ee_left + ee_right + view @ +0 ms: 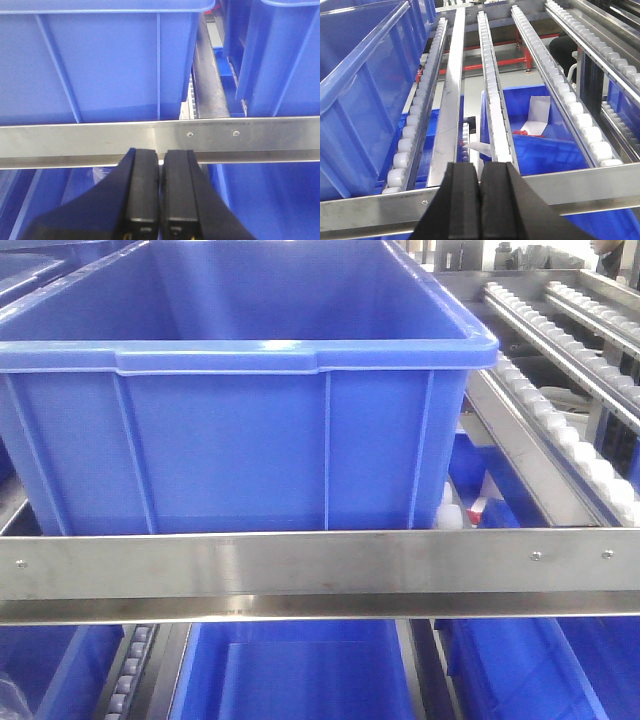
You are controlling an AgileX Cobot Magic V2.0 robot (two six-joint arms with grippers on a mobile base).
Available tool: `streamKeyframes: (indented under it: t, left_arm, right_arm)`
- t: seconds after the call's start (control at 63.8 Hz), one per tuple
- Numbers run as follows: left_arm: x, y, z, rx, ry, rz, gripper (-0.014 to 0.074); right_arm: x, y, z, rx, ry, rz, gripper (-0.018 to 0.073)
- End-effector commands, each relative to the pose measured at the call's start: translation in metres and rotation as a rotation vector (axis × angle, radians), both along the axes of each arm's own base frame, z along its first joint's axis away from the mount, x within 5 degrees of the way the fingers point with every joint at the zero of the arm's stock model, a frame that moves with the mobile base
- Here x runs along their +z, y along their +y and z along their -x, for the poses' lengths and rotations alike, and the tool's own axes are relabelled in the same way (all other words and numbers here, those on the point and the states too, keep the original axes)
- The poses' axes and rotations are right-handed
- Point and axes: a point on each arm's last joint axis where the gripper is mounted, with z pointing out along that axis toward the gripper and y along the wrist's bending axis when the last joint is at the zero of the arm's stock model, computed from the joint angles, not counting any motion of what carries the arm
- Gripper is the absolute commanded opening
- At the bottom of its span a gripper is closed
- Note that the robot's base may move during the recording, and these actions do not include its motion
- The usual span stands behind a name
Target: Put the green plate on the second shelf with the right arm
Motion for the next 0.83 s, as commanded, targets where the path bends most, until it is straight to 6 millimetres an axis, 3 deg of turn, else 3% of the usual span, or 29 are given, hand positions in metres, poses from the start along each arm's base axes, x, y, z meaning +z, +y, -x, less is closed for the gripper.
streamKeyframes:
  t: [0.0, 0.815]
  left_arm:
    - [-0.0076, -0.0013, -0.0011, -0.015, -0.039, 0.002, 0.0125]
    - [-0.0076, -0.0013, -0.0011, -0.015, -0.039, 0.002, 0.0125]
  right_arm:
    - [0.0114, 0.0, 0.0018, -0.002, -0.117, 0.004, 0.0052]
    - [0.0114, 0.0, 0.0018, -0.002, -0.117, 0.004, 0.0052]
